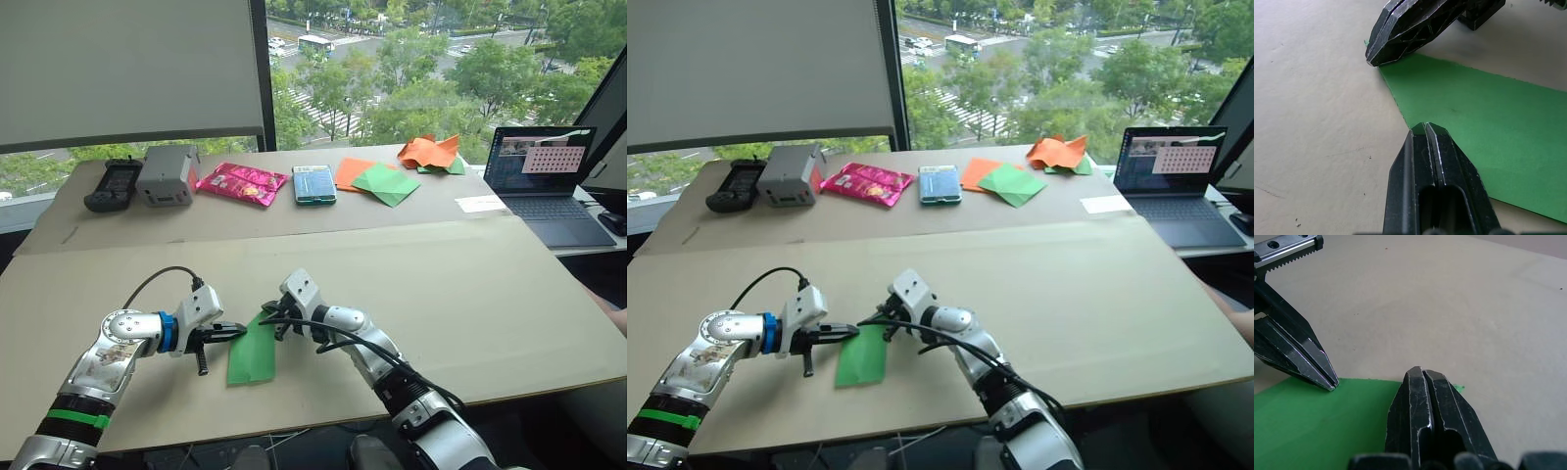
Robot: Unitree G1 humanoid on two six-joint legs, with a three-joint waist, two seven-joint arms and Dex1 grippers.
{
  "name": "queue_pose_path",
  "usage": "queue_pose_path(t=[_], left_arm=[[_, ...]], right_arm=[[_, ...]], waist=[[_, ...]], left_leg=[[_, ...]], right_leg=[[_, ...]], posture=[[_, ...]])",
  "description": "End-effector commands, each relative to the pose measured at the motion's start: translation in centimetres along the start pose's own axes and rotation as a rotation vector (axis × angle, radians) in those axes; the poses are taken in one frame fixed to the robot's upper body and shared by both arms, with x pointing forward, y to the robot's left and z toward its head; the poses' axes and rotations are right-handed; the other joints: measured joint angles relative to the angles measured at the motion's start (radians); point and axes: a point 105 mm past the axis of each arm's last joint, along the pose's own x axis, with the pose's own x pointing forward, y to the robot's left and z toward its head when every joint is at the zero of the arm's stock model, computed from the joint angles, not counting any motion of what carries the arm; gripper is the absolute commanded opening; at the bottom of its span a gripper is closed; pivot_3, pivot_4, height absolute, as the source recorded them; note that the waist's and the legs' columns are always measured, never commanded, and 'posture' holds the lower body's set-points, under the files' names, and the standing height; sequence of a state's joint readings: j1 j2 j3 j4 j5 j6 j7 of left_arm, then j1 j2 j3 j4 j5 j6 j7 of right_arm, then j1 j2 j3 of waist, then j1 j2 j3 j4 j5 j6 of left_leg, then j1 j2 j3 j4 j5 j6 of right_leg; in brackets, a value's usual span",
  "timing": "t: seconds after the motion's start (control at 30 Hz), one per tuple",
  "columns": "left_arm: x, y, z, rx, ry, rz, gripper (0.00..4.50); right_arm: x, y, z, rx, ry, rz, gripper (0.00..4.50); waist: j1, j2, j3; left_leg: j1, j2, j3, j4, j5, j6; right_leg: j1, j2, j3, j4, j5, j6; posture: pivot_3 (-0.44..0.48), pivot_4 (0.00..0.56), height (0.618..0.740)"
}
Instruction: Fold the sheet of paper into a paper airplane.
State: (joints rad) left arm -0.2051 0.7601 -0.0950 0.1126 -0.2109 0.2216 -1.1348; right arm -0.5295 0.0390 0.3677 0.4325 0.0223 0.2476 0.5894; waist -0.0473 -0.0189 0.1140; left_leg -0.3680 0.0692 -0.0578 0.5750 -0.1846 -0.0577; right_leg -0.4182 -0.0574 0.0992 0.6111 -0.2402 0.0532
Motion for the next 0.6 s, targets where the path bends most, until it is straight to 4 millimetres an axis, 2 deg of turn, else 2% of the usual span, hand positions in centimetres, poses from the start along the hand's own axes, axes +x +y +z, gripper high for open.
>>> queue_pose_path(t=[0.03,0.33,0.6], left_arm=[[0.0,-0.4,-1.3,-0.02,0.064,-0.012,0.03],[-0.1,-0.3,-1.4,-0.017,0.068,-0.006,0.03],[-0.1,-0.3,-1.5,-0.015,0.072,-0.006,0.03]], right_arm=[[-0.5,-0.3,-1.5,0.016,0.045,-0.01,0.0],[-1.0,0.4,-3.5,0.039,0.108,0.007,0.0],[-1.9,2.1,-4.7,0.048,0.146,0.074,0.0]], waist=[[0.0,0.0,0.0],[0.001,-0.001,-0.004],[0.001,-0.002,-0.007]], left_leg=[[0.0,0.0,0.0,0.0,0.0,0.0],[0.0,0.0,0.0,0.0,0.0,0.0],[0.0,0.0,0.0,0.0,0.0,0.0]], right_leg=[[0.0,0.0,0.0,0.0,0.0,0.0],[0.0,0.0,0.0,0.0,0.0,0.0],[0.0,0.0,0.0,0.0,0.0,0.0]], posture=[[0.0,0.15,0.725],[0.0,0.15,0.725],[0.0,0.15,0.725]])
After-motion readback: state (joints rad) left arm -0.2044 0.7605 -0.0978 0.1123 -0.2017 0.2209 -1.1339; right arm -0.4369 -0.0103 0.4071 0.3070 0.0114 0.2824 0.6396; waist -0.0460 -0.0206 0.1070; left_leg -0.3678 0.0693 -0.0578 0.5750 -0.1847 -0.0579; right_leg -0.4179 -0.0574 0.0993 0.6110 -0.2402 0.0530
